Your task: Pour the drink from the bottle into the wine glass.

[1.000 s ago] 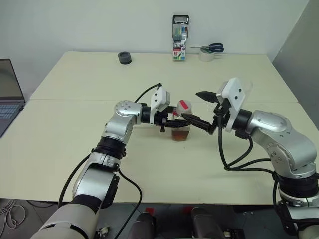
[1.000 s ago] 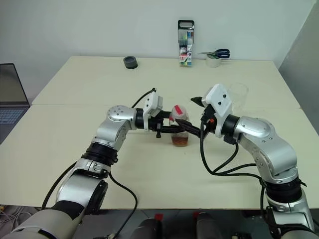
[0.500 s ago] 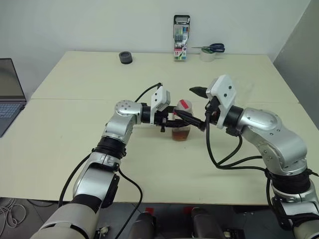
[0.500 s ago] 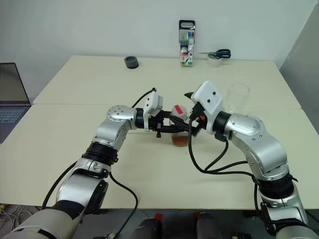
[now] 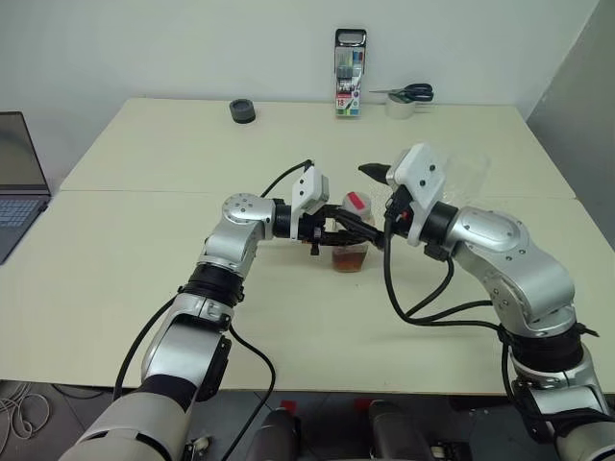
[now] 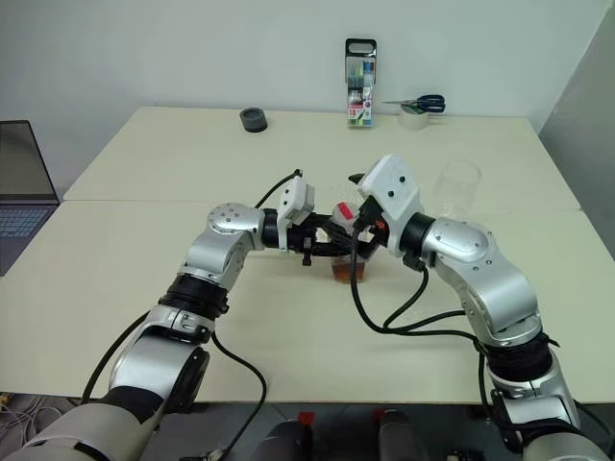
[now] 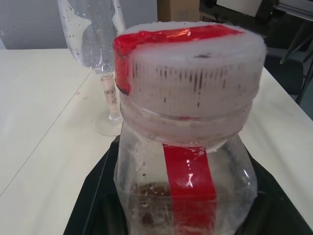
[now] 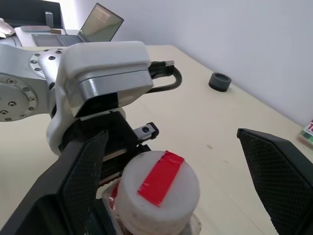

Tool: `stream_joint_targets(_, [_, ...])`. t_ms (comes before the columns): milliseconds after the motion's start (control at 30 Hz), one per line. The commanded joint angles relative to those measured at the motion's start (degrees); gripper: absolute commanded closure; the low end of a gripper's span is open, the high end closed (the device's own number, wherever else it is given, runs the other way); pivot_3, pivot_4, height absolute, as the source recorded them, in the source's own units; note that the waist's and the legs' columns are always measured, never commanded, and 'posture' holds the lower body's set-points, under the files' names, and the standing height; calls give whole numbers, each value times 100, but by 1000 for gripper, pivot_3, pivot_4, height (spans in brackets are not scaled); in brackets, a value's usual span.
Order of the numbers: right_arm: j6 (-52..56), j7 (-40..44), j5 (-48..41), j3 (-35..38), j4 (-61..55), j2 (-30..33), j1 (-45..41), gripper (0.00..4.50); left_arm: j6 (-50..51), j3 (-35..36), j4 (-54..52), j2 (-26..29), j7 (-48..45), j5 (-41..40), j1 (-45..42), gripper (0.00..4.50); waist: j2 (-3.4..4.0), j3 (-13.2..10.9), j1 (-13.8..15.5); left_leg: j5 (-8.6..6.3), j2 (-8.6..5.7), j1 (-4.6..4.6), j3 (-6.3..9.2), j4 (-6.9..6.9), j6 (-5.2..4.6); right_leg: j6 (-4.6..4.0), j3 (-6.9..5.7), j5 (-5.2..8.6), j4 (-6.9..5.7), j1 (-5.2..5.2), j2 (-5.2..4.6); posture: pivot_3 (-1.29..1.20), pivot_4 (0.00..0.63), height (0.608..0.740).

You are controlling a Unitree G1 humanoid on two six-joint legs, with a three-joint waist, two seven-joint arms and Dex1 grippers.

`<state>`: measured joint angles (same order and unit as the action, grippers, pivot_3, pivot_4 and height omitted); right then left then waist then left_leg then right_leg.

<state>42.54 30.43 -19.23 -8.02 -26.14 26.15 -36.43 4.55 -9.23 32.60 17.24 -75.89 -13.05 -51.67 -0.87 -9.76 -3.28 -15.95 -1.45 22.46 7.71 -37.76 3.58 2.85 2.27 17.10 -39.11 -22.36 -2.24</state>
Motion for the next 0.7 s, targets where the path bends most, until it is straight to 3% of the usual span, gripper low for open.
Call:
stream_joint_targets(33, [24, -61, -18, 218, -101, 43, 27, 0, -38, 98, -216, -28, -26, -121, -113, 2651, 0, 0, 0, 0, 0, 0, 0, 0, 0, 0, 0, 0, 0, 0, 0, 0, 150, 740])
stream_joint_targets(700, [380, -125, -350, 562, -423, 155, 235, 0, -21, 92, -256, 21, -52, -117, -60, 2651, 0, 0, 0, -2, 0, 2, -1, -1, -4, 0, -1, 0, -1, 0, 0, 0, 150, 740])
